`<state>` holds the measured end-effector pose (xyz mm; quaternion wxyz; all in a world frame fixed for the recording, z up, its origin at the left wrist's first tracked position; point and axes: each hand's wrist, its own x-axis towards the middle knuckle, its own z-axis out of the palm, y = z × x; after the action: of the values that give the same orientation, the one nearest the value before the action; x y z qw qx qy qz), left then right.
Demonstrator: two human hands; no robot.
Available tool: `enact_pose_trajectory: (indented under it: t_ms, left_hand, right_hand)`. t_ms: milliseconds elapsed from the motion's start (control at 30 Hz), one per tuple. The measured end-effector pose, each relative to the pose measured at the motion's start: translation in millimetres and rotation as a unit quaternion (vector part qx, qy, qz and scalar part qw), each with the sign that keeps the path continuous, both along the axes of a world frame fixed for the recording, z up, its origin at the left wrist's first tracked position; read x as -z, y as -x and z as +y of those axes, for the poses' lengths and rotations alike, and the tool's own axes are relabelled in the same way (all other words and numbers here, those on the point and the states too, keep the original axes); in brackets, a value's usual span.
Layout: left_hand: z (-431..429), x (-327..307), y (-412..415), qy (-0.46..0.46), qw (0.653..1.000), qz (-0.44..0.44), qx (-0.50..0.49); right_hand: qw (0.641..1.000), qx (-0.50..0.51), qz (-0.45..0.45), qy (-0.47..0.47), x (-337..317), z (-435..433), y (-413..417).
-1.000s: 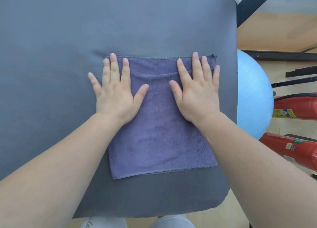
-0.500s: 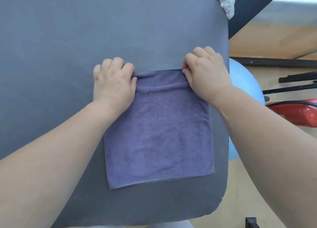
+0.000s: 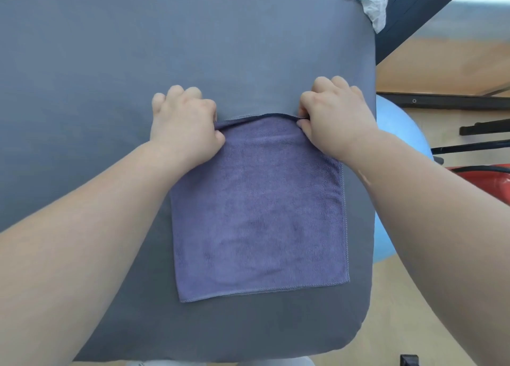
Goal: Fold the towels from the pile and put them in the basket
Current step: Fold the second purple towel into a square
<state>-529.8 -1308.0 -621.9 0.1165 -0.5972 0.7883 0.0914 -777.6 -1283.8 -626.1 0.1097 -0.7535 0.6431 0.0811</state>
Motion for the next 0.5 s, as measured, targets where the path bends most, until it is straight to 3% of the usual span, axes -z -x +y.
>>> enact_pose_trajectory:
  t_ms: [100,300,500]
  left_hand:
    - [-5.9,-4.8,-0.3,0.015,1.000,0.025,0.006]
    - [-18.3,-22.2,-9.5,0.165,0.981,0.097,0.009]
    - [34.1,-37.6,-33.3,0.162,0.980,0.112,0.031]
  right_hand:
    - [1.000,-0.002,-0.006,0.016,-1.3,-1.4,-0.6]
    - [0.990,0.045,-0.065,0.119,-21.7,-3.4,-0.2]
    - [0.978,0.058,-0.143,0.139,-33.1,63.3,0.8]
